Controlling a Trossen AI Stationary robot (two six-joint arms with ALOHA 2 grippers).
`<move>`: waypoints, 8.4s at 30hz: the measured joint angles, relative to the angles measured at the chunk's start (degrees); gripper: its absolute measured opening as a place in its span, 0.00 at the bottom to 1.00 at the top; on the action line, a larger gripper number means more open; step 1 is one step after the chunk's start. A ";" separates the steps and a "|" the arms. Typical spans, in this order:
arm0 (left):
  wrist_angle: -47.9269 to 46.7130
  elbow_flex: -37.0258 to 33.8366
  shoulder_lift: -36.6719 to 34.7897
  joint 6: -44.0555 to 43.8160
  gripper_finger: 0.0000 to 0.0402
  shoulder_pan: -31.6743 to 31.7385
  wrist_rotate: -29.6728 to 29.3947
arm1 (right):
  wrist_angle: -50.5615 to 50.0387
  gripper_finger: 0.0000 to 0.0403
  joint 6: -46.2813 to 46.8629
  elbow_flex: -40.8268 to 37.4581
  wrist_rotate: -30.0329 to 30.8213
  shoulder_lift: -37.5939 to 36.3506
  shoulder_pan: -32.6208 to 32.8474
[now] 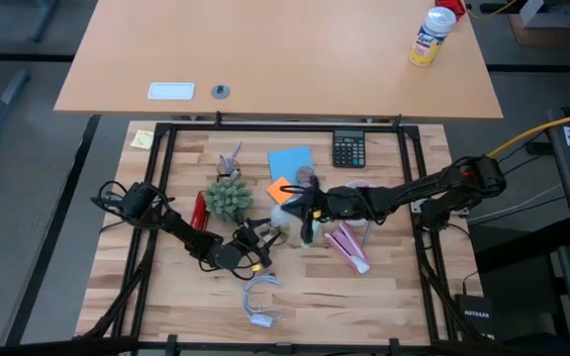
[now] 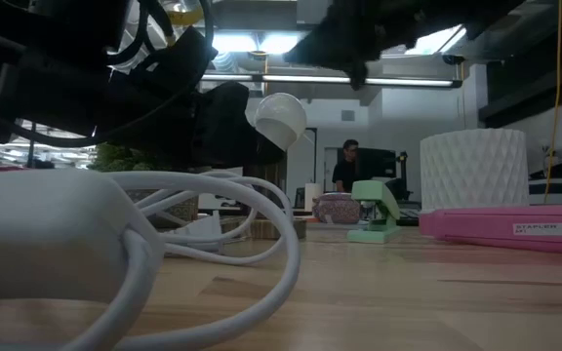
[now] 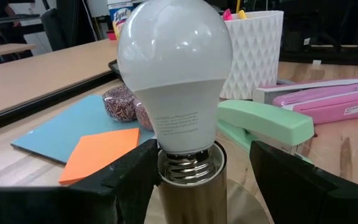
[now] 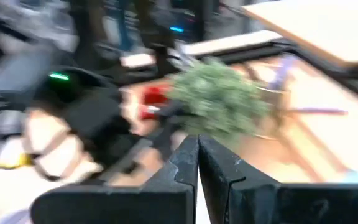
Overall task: Screw lightbulb
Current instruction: Insert the white lightbulb into the lamp socket
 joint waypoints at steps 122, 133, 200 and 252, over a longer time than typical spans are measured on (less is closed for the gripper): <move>3.70 4.59 -0.07 14.59 0.39 -1.18 -3.21 | 3.26 0.04 3.04 0.04 -4.48 7.16 0.07; 16.59 4.57 -0.76 24.16 0.38 -4.53 -12.71 | -4.90 0.04 3.80 0.02 -4.67 2.69 0.07; 22.41 4.57 -6.21 30.58 0.39 -14.95 -29.00 | -31.25 0.04 5.57 16.35 2.06 15.39 2.64; -6.05 4.57 -6.19 -10.65 0.34 5.78 8.31 | -37.01 0.04 3.85 16.57 8.02 6.03 2.64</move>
